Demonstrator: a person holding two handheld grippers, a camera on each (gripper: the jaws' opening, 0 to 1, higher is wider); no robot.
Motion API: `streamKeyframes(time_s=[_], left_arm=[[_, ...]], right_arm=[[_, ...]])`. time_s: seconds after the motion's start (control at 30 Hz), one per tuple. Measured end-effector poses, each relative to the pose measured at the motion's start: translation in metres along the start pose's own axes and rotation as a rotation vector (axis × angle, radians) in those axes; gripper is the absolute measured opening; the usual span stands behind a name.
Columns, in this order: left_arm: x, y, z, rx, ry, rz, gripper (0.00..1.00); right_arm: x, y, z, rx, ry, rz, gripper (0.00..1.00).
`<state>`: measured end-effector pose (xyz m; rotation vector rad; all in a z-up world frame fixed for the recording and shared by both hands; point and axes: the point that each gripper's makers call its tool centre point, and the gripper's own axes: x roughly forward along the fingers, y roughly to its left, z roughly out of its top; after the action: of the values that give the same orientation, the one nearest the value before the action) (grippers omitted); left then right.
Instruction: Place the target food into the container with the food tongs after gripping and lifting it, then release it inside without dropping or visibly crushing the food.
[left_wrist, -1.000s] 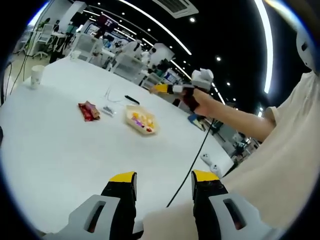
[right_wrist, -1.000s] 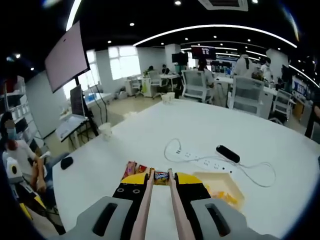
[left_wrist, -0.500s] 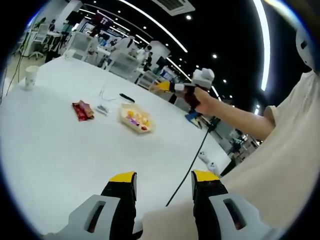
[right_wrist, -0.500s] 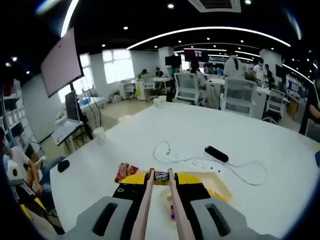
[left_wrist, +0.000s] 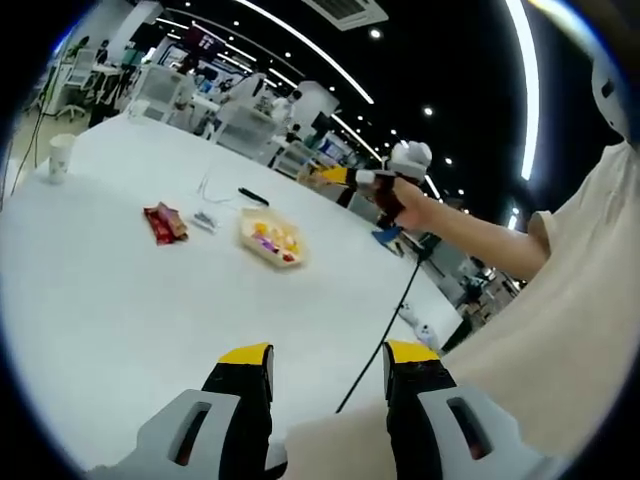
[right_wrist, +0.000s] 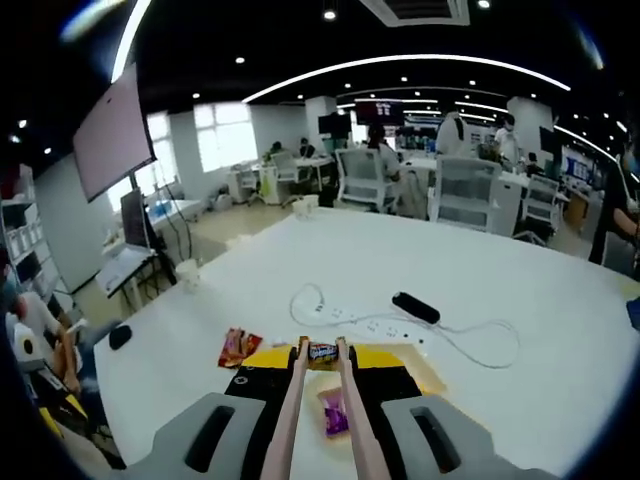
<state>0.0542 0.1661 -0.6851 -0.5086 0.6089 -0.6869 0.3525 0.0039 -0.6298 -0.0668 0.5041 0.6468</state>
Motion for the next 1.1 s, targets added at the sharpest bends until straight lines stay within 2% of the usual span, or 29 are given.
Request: streamKeyframes(time_s=[1.1], left_arm=[[-0.007,0.005,-0.013,-0.047,-0.029,0.033,0.43]], right_arm=[[-0.003,-0.018,-0.005,0.015,0.008,-0.033,0.20]])
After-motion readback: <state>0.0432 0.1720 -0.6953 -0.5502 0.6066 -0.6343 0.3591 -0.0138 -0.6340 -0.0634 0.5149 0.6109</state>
